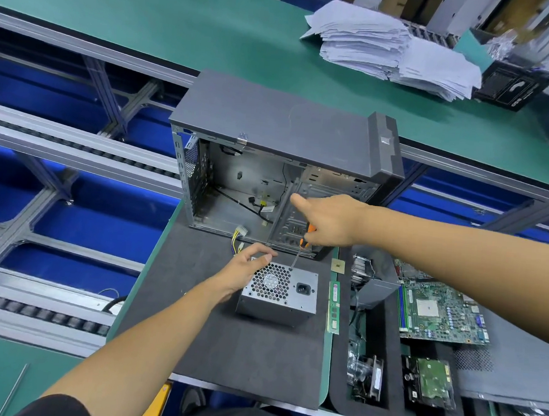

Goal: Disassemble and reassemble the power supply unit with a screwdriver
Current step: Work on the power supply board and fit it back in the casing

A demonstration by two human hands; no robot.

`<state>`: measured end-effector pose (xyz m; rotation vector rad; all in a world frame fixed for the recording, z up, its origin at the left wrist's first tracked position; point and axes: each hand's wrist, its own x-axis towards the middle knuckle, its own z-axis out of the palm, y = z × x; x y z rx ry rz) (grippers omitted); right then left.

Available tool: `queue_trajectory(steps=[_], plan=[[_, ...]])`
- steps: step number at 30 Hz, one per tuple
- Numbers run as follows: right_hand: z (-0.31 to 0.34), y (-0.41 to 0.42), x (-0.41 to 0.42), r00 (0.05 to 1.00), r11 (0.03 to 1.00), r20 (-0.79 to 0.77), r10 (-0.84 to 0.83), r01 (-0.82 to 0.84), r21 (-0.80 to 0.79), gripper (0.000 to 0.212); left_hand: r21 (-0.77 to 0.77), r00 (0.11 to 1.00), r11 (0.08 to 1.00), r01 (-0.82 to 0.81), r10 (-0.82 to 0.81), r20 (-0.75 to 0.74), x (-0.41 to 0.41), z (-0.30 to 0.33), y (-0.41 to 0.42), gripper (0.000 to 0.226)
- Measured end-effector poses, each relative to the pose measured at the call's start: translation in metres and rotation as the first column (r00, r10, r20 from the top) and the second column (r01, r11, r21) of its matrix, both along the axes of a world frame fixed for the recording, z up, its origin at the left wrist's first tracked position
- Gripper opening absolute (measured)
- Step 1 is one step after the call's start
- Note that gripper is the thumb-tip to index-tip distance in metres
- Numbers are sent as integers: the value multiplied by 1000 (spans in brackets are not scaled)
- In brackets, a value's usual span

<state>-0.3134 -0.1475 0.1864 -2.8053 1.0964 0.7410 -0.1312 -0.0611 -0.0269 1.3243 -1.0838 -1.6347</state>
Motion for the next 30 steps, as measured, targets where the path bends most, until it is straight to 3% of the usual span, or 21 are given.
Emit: queue_trajectory(steps=[3,5,7,9,10,12,14,16,21,26,30], plan=[[11,-5,0,886,891,-94,454,-451,46,44,6,1000,1000,2,-2,8,0,1,-1,11],[11,-5,2,801,818,-168,574,-571,75,37,3,1000,1000,6,-6,10,0,1,-1,11],[5,-1,3,901,899,-43,433,-428,93,27,1,1000,1000,1,-1,12,0,0,-1,11],[-1,2,4,982,982,187,16,-51,182,16,2,1000,1000,0,0,13,-1,-1,-2,12],[-4,3,6,952,964,255,-170,108,242,17,2,1000,1000,5,-5,9,0,-1,-2,13],[-6,4,10,886,909,267,-379,303,285,19,2,1000,1000,16,-16,-3,-1,-2,-2,13],[-7,6,14,897,917,207,-391,361,170,24,3,1000,1000,19,-19,1,0,-1,-2,13],[-8,8,15,953,963,134,-270,269,24,24,3,1000,1000,19,-19,-5,0,0,-2,13],[2,11,17,998,987,33,48,-52,149,23,13,1000,1000,19,-18,-17,-1,2,-2,12],[-8,18,24,967,976,162,-197,176,131,35,4,999,999,42,-42,-6,-1,5,-2,11],[-15,27,30,898,929,239,-371,361,84,27,29,990,992,122,-124,68,3,16,-2,13]])
